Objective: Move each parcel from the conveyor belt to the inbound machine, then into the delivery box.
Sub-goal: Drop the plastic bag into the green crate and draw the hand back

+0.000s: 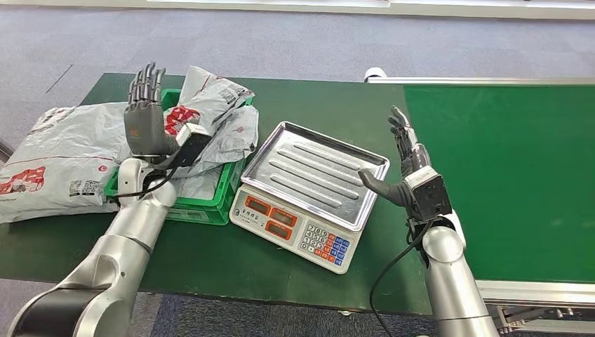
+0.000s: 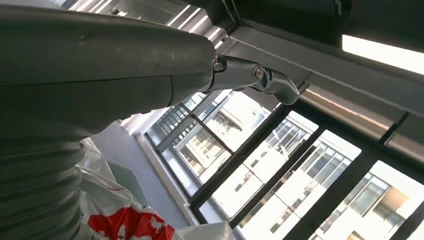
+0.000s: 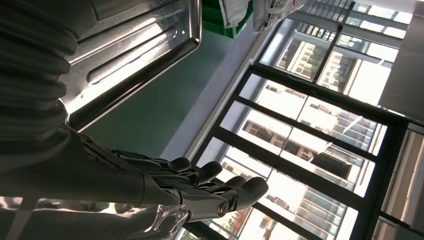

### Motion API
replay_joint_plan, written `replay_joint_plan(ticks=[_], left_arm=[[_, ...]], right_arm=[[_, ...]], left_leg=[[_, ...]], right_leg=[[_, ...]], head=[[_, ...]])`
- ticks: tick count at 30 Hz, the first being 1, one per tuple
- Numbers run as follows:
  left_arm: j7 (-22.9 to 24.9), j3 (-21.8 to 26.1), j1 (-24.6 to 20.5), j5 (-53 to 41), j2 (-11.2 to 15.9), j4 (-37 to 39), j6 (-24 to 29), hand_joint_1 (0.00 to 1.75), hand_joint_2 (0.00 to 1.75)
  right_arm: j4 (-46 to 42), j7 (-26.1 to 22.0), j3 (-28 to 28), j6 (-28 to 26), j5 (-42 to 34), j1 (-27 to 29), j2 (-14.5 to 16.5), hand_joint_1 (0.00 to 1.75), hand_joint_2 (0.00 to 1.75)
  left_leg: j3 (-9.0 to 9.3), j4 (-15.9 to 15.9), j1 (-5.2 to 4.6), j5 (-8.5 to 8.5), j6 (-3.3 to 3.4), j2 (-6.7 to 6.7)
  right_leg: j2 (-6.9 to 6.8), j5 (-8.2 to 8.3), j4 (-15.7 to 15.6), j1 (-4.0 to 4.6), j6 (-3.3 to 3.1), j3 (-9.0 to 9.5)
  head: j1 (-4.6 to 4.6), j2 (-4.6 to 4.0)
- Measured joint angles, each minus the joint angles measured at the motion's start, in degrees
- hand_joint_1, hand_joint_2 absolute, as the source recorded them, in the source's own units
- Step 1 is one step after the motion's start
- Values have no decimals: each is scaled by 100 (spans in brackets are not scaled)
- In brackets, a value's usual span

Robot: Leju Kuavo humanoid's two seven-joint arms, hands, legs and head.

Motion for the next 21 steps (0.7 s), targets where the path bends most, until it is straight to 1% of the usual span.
replay_joint_plan(ticks=[2,3,7,9,12,14,16,17,18,19,20,21], left_arm=[[-415,305,247,110,-167,-433,3,0,175],[-537,437,359,131,-248,-633,4,0,175],[-656,783,628,152,-460,-1141,5,0,175],[-701,881,696,177,-517,-1296,5,0,175],[-974,1001,825,443,-636,-1558,5,0,175],[-1122,1010,982,816,-736,-1805,-1,0,175],[-1148,873,1213,1462,-801,-2120,-108,0,175],[-1134,717,1348,1868,-811,-2299,-277,0,175],[-1117,505,1487,2268,-809,-2486,-569,0,175],[-1106,229,1631,2648,-795,-2680,-1024,0,175],[-1112,-49,1771,3013,-777,-2865,-1598,0,175],[-1130,-353,1909,3449,-759,-3040,-2341,0,175]], right_arm=[[0,4,0,-6,-1,9,-3,0,175],[0,6,0,-8,-1,16,-5,0,175],[0,13,0,-8,-1,29,-8,0,175],[0,15,0,-9,-1,32,-9,0,175],[0,15,0,-10,-1,42,-10,0,175],[0,15,0,-11,-1,56,-10,0,175],[0,15,0,-20,-1,67,-10,0,175],[1,14,0,-25,-3,69,-10,0,175],[4,11,0,-33,-10,67,-12,0,175],[15,4,0,-45,-36,56,-14,0,175],[37,-6,0,-65,-77,36,-16,0,175],[73,-15,-1,-103,-136,1,-18,0,175]], left_leg=[[0,0,0,-1,1,0],[-1,0,0,-1,1,0],[-1,0,-1,-3,4,0],[-1,0,-1,-3,4,0],[-1,0,-1,-2,3,-1],[-1,0,0,-3,3,0],[0,0,0,-5,4,6],[0,0,0,-6,4,7],[-1,0,-1,-6,5,7],[-3,0,-1,-7,7,2],[-6,0,-1,-8,9,-2],[-8,0,-2,-9,10,-6]], right_leg=[[0,0,0,-1,0,0],[0,0,0,-2,0,0],[0,0,-1,-3,1,0],[1,0,-1,-1,0,-1],[-1,0,0,2,0,0],[0,0,0,1,0,0],[7,0,0,0,0,-3],[9,0,-1,0,0,-5],[8,-2,-1,-1,2,-5],[3,-4,-2,-1,5,-4],[-3,-6,-2,-3,8,-3],[-8,-8,-2,-4,11,-2]], head=[[0,0],[0,0],[0,0],[0,0],[0,0],[0,0],[0,0],[0,0],[0,0],[0,0],[0,0],[0,0]])
